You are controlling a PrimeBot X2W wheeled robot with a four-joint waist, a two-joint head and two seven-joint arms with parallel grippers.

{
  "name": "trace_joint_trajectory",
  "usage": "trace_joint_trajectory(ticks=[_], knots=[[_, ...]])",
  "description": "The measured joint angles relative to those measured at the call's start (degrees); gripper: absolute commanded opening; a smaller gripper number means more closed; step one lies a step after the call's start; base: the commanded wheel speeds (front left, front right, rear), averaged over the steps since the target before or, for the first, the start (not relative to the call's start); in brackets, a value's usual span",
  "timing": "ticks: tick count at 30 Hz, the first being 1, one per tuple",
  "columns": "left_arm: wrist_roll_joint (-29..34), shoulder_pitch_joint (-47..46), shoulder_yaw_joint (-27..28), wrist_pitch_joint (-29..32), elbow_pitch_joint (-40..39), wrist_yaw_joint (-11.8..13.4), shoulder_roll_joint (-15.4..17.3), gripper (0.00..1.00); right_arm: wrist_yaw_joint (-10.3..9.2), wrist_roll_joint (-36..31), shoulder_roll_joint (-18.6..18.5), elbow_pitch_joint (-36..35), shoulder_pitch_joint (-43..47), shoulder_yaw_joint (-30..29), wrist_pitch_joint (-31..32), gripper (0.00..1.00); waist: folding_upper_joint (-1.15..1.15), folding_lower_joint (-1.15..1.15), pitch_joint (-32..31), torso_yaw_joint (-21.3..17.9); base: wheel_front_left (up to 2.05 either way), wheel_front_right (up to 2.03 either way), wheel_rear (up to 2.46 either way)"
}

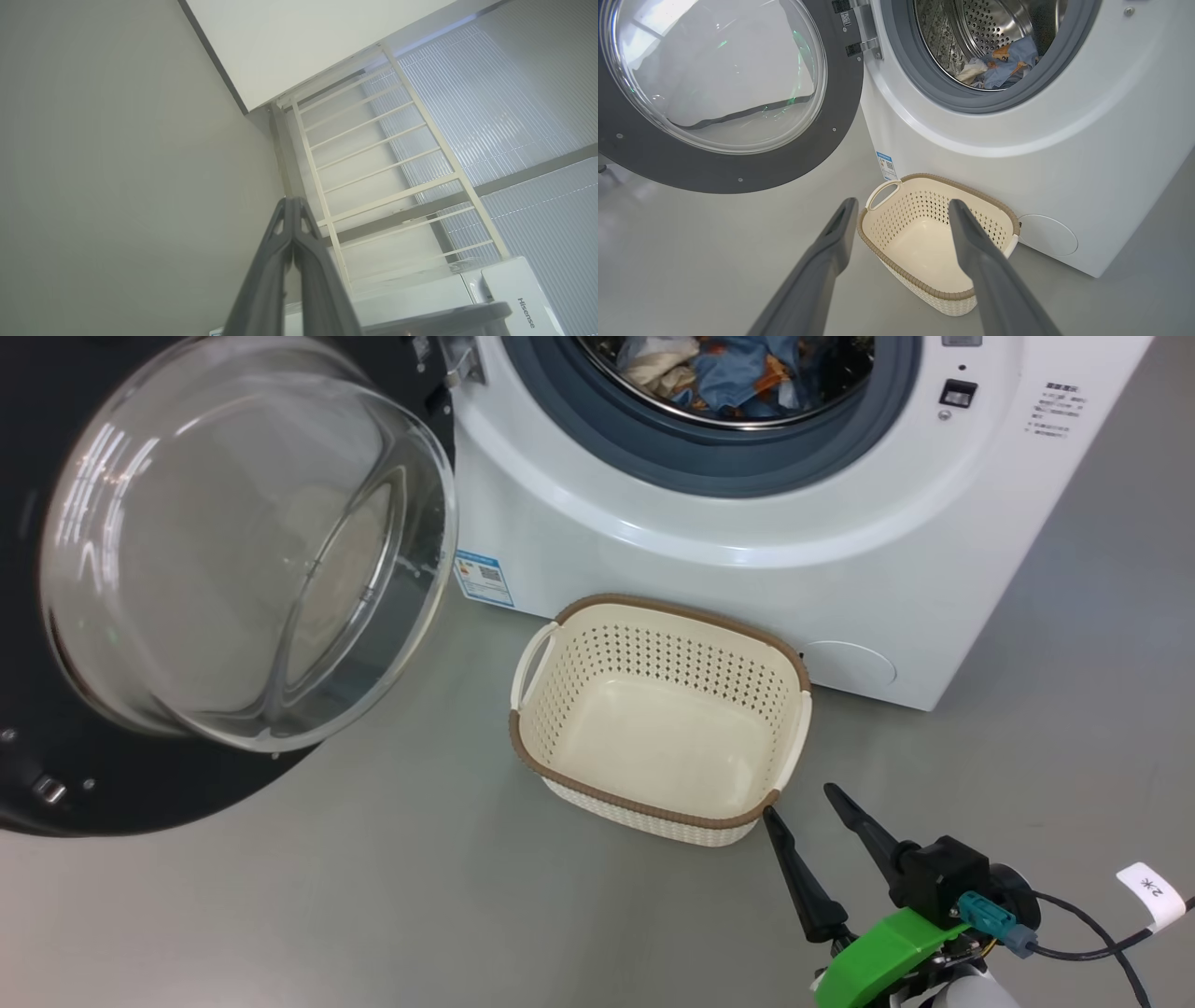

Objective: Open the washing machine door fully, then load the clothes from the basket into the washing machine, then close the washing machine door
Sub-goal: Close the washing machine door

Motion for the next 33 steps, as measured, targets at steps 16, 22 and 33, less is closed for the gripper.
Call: trace_joint_trajectory(ticks=[16,22,33], knots=[[-9.4,-2.0,0.0,12.7,3.7,0.0,1.0,0.00,0.00,-1.4,-0.1,-1.8,-0.2,0.1,1.1,1.00,0.00,0.00,1.1,-2.6,0.00,0.00,0.00],[-10.4,-1.7,-0.3,14.1,1.6,0.0,0.3,0.00,0.00,-1.4,-0.1,-2.1,-0.2,0.3,1.6,1.00,0.00,0.00,1.2,-3.0,0.00,0.00,0.00],[-10.7,-0.2,-3.1,16.7,-0.5,0.0,0.0,0.00,0.00,-1.4,-0.1,-2.5,-0.2,0.2,2.1,1.00,0.00,0.00,2.1,-3.8,0.00,0.00,0.00]])
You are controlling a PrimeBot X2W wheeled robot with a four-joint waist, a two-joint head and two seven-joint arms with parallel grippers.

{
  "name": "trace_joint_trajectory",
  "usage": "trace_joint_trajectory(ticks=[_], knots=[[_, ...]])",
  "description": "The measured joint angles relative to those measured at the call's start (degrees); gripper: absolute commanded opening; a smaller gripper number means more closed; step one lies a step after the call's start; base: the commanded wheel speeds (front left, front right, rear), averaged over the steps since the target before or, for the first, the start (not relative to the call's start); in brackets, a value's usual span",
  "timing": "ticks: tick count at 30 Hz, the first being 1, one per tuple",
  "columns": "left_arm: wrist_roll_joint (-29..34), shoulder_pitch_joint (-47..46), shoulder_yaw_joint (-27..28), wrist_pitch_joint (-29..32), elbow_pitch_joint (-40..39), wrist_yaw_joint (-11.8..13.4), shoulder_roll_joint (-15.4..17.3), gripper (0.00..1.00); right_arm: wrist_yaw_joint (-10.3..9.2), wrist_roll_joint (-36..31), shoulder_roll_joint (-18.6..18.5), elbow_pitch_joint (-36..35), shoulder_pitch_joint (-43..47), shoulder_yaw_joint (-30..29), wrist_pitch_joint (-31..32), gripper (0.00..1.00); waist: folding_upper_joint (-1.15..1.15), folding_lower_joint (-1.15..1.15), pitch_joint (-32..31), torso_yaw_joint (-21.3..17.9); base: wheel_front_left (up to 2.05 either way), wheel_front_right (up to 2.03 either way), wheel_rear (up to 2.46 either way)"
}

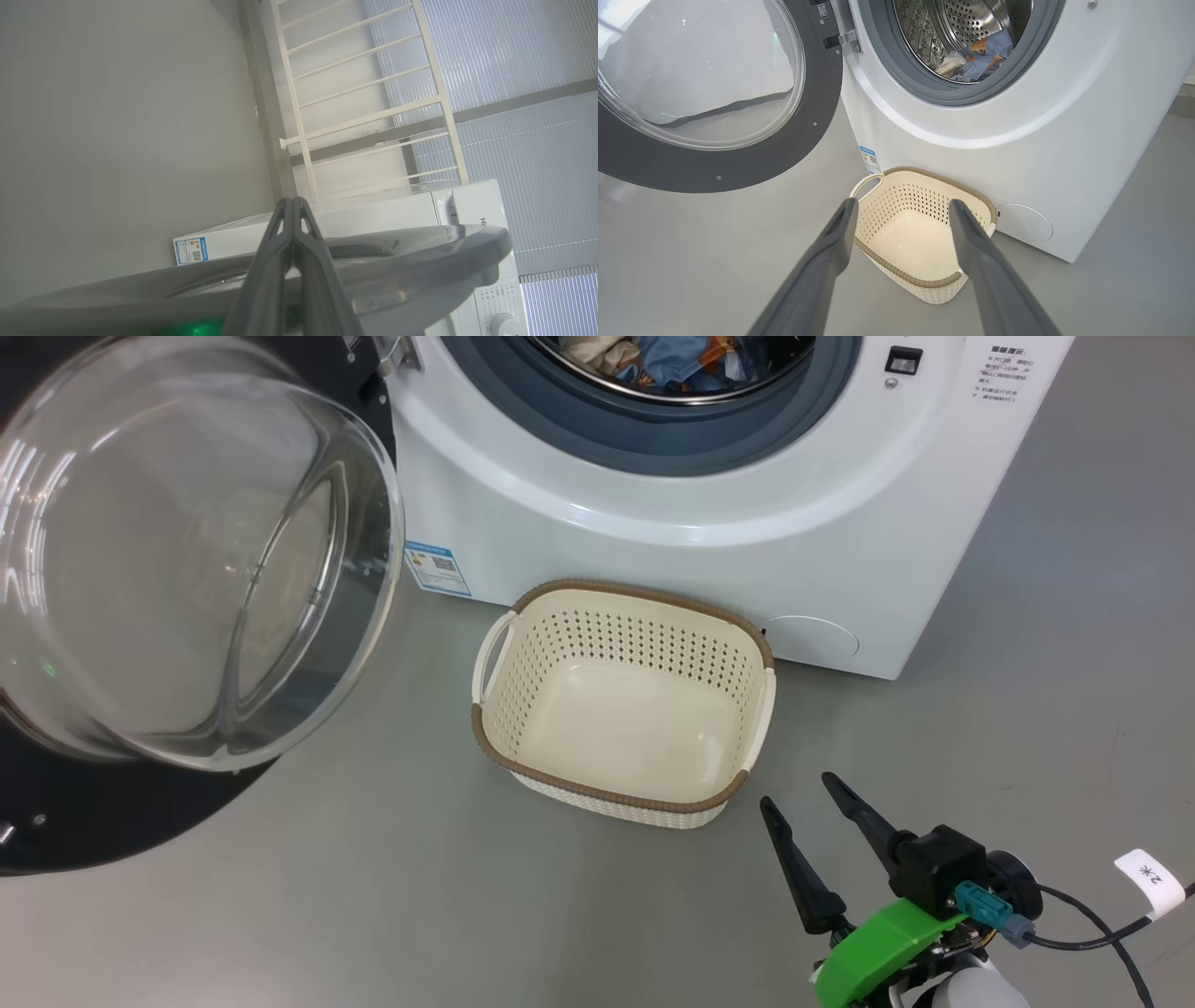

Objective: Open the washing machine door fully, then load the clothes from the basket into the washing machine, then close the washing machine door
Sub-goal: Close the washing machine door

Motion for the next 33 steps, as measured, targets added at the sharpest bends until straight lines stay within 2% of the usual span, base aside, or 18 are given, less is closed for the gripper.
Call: trace_joint_trajectory(ticks=[13,18,23,26,33], knots=[[-3.9,3.2,-2.1,9.0,-5.8,0.0,-0.6,0.00,0.00,0.3,0.0,1.0,0.0,-0.2,-0.4,1.00,0.00,0.00,-0.3,1.2,0.00,0.00,0.00],[-7.9,5.2,-2.2,15.2,-8.5,0.0,-1.9,0.00,0.00,0.5,0.0,1.6,0.0,-0.2,-0.6,1.00,0.00,0.00,-0.7,2.0,0.00,0.00,0.00],[-12.8,7.4,-3.0,24.8,-10.8,0.0,-3.2,0.00,0.00,1.3,0.0,2.8,0.0,0.0,-1.2,1.00,0.00,0.00,-1.3,2.4,0.00,0.00,0.00],[-13.6,9.4,-4.7,29.7,-12.5,0.0,-3.3,0.00,0.00,2.7,0.0,3.5,0.0,0.2,-1.4,1.00,0.00,0.00,-1.6,2.3,0.00,0.00,0.00],[-17.6,12.8,-4.9,35.3,-19.0,1.9,-4.7,0.00,0.00,3.4,0.0,4.8,0.0,0.3,-1.7,1.00,0.00,0.00,-2.0,1.5,0.00,0.00,0.00]])
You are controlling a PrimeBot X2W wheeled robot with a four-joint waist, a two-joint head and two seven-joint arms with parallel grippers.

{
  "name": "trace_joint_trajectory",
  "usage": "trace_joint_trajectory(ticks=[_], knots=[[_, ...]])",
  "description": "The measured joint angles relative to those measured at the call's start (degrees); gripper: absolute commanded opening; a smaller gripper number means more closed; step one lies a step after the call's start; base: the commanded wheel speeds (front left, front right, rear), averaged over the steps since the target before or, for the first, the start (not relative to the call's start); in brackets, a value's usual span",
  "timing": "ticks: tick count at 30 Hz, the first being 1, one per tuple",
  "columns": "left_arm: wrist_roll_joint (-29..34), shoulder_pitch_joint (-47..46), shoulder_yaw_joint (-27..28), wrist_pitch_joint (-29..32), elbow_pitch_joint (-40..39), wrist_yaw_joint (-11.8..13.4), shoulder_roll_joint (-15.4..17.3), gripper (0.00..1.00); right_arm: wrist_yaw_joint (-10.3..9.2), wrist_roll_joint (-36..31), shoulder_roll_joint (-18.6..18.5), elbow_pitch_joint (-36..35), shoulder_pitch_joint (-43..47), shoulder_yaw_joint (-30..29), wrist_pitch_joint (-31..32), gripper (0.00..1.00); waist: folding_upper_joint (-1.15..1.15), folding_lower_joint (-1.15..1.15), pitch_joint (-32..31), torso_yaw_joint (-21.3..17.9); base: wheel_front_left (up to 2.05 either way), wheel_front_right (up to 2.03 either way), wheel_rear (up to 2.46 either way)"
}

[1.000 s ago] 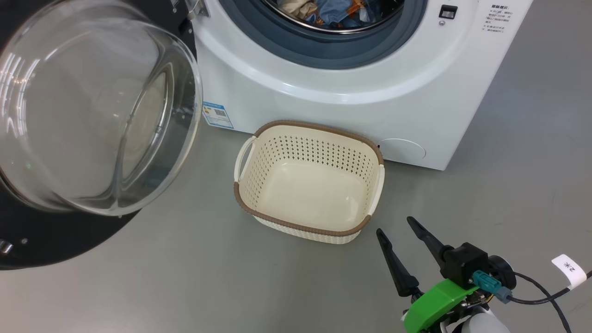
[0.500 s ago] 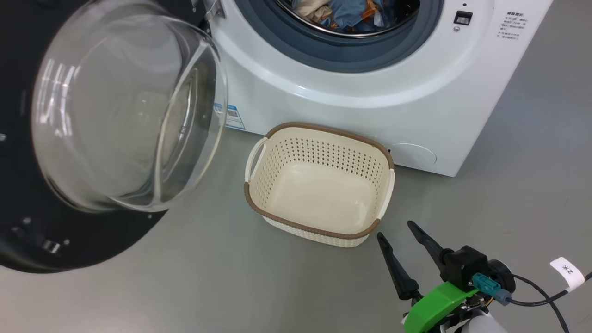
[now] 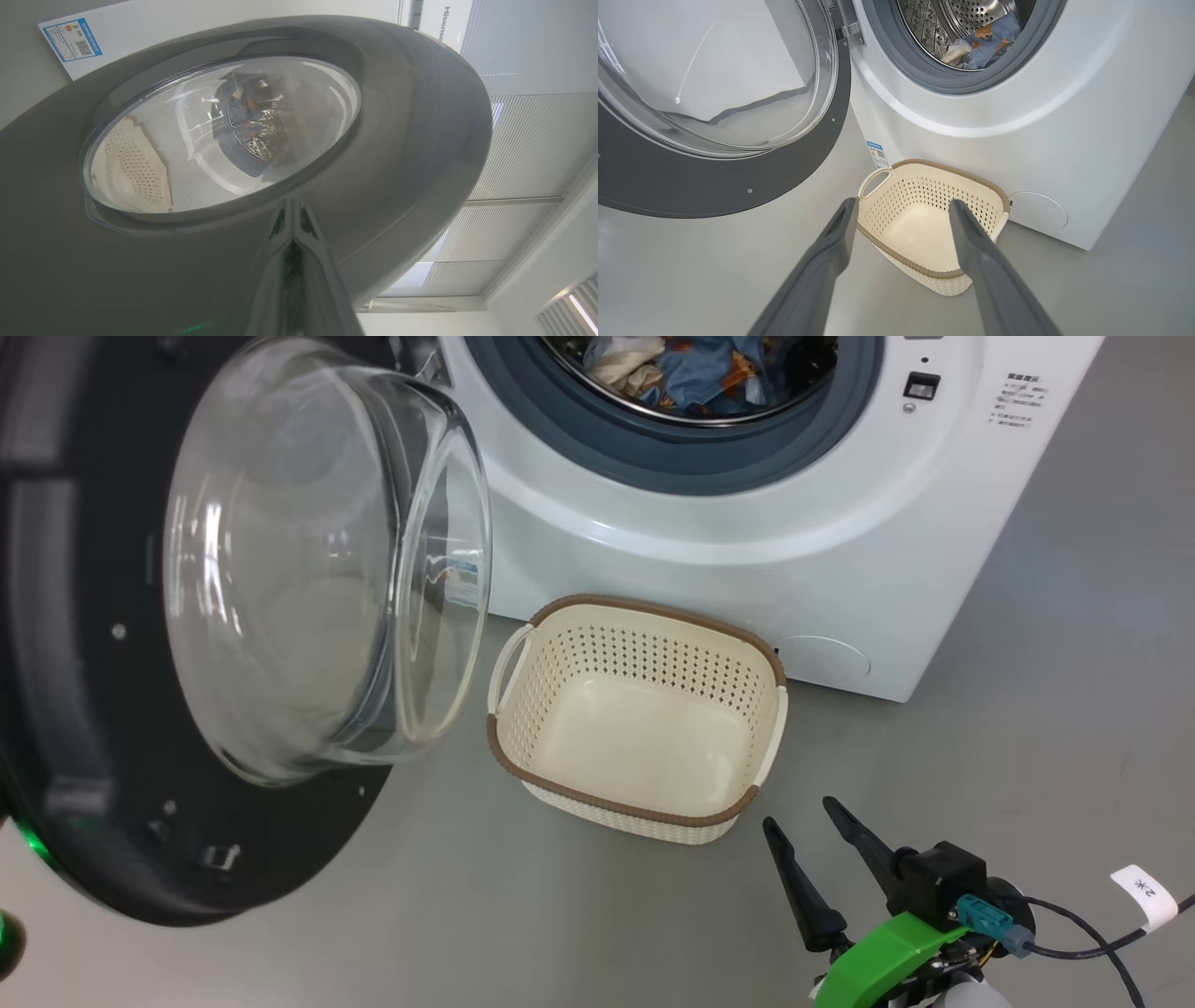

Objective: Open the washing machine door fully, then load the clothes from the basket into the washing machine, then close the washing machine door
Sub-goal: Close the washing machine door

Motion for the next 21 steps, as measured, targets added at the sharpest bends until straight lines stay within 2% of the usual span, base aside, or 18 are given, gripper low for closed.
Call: trace_joint_trajectory(ticks=[7,13,18,21], knots=[[-3.4,3.2,-1.5,4.1,-9.1,2.3,-3.3,0.00,0.00,0.7,0.0,0.7,-0.2,0.6,-0.8,1.00,0.00,0.00,-0.3,-1.9,0.00,0.00,0.00],[-4.8,5.6,-3.3,5.2,-16.6,2.9,-6.8,0.00,0.00,0.8,0.0,1.0,-0.2,0.5,-1.4,1.00,0.00,0.00,-0.5,-4.3,0.00,0.00,0.00],[-5.4,6.8,-5.8,4.2,-21.0,2.9,-12.3,0.00,0.00,2.6,0.0,1.4,-0.2,0.5,-1.4,1.00,0.00,0.00,-0.7,-6.6,0.00,0.00,0.00],[-4.8,7.8,-8.8,4.2,-23.1,3.4,-14.5,0.00,0.00,3.0,0.0,1.4,-0.2,0.7,-1.5,1.00,0.00,0.00,-0.7,-8.3,0.00,0.00,0.00]])
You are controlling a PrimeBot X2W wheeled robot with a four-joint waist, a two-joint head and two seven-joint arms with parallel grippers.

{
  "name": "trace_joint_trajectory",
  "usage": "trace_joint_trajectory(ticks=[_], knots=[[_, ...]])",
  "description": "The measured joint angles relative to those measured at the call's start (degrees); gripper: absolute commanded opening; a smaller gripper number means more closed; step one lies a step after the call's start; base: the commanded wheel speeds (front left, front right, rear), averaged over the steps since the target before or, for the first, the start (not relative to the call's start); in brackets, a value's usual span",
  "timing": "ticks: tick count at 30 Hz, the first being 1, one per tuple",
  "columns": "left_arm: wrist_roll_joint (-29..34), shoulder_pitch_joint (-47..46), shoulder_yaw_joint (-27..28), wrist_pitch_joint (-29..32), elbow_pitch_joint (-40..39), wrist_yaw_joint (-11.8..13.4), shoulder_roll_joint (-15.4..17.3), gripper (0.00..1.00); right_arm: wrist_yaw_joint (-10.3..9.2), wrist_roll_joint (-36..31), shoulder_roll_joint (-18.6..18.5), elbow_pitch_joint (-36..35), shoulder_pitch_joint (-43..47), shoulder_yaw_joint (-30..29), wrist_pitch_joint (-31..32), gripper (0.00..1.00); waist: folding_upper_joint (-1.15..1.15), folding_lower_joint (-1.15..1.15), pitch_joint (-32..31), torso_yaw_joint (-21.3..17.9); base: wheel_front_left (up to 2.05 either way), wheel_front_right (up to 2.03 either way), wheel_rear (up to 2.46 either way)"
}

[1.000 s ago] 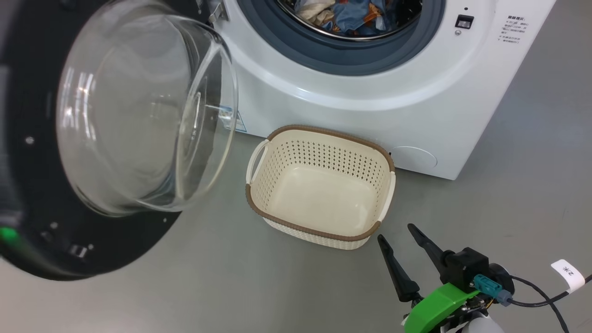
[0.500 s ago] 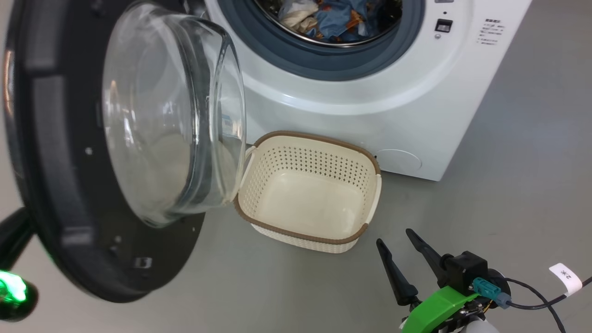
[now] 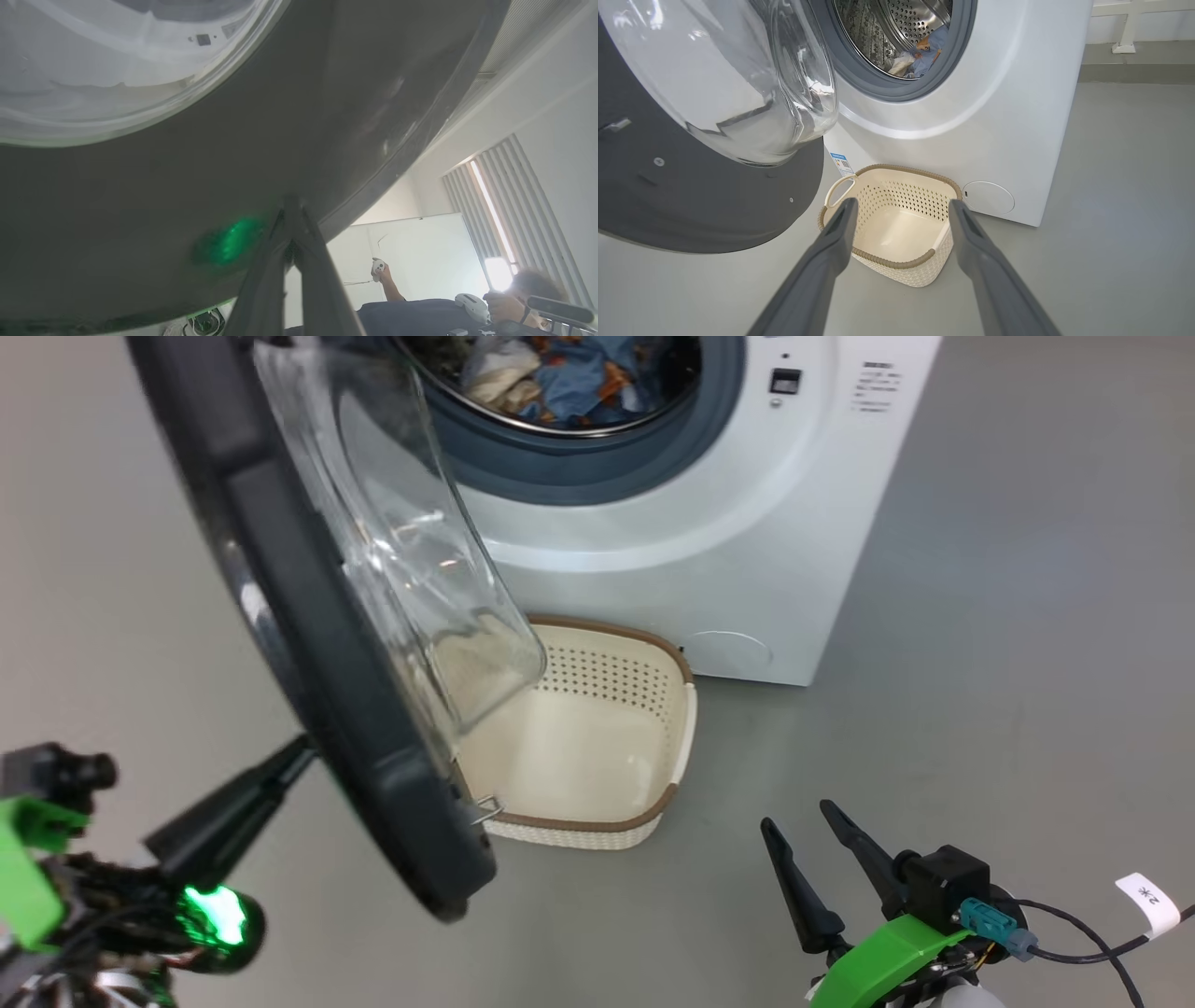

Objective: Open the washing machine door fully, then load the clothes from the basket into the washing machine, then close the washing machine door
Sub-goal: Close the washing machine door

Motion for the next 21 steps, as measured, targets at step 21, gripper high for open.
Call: trace_joint_trajectory(ticks=[21], knots=[[5.1,-4.0,-6.0,-13.9,6.0,-5.1,-4.1,0.00,0.00,0.1,0.0,-1.7,0.0,-0.1,-0.5,1.00,0.00,0.00,2.3,-14.8,0.00,0.00,0.00]])
